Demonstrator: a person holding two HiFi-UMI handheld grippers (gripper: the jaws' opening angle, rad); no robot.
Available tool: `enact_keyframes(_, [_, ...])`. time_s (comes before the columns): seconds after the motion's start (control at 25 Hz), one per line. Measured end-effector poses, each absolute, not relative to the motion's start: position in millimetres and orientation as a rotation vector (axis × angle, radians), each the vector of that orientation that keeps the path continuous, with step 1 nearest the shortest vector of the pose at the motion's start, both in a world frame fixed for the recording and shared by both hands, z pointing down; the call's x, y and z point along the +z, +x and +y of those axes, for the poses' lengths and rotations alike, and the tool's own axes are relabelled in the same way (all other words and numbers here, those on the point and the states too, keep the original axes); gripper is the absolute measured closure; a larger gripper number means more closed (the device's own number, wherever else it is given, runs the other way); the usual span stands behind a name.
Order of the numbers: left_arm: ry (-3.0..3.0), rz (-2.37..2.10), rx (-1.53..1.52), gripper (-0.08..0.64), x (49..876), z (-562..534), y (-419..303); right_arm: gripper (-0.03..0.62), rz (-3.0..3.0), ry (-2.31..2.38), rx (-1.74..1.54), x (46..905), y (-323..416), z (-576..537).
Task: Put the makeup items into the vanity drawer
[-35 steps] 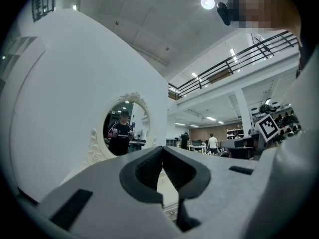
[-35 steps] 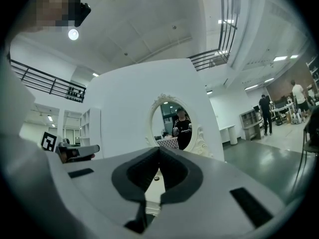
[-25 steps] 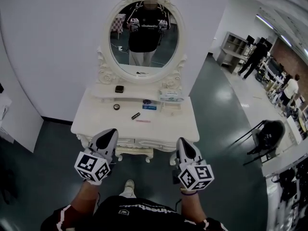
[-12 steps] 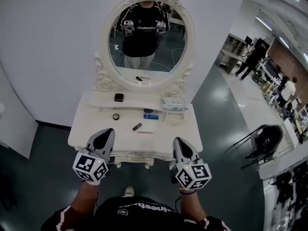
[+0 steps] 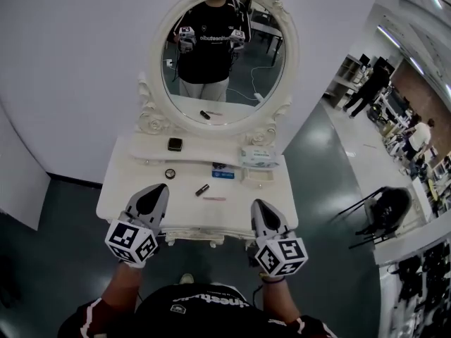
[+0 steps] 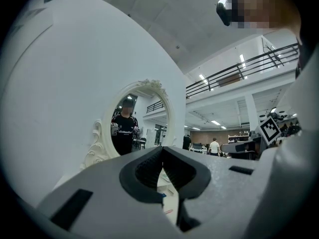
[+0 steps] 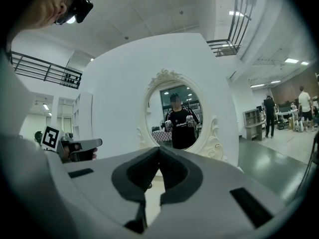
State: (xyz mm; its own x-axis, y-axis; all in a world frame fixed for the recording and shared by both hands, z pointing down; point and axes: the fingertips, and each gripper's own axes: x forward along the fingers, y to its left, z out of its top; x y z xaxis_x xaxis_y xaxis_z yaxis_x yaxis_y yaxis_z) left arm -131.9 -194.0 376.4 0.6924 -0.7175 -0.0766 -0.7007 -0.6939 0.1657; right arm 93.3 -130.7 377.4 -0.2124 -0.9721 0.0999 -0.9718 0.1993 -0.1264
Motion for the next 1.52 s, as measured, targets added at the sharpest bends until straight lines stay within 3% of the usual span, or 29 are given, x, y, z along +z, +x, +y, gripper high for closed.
enact_keyframes(0.64, [2.76, -1.297, -0.174, 0.555, 367, -242, -119, 0.59, 2.491, -1.862, -0.171, 357, 122, -208])
enact_keyframes(0.76, [2.754, -1.312, -0.186, 0.555, 365, -249, -112, 0.567, 2.531, -1.826, -0.151, 355, 126, -219])
enact_keyframes(0.96, [2.758, -1.304, -0.164, 0.555, 368, -253, -98, 0.417, 2.624, -1.768, -0.213, 370, 123, -233])
enact_keyframes(1.52, [2.761, -1.291, -0.111, 0.555, 378, -263, -70, 0.42, 2.942, -1.769, -0.279, 477, 134, -278])
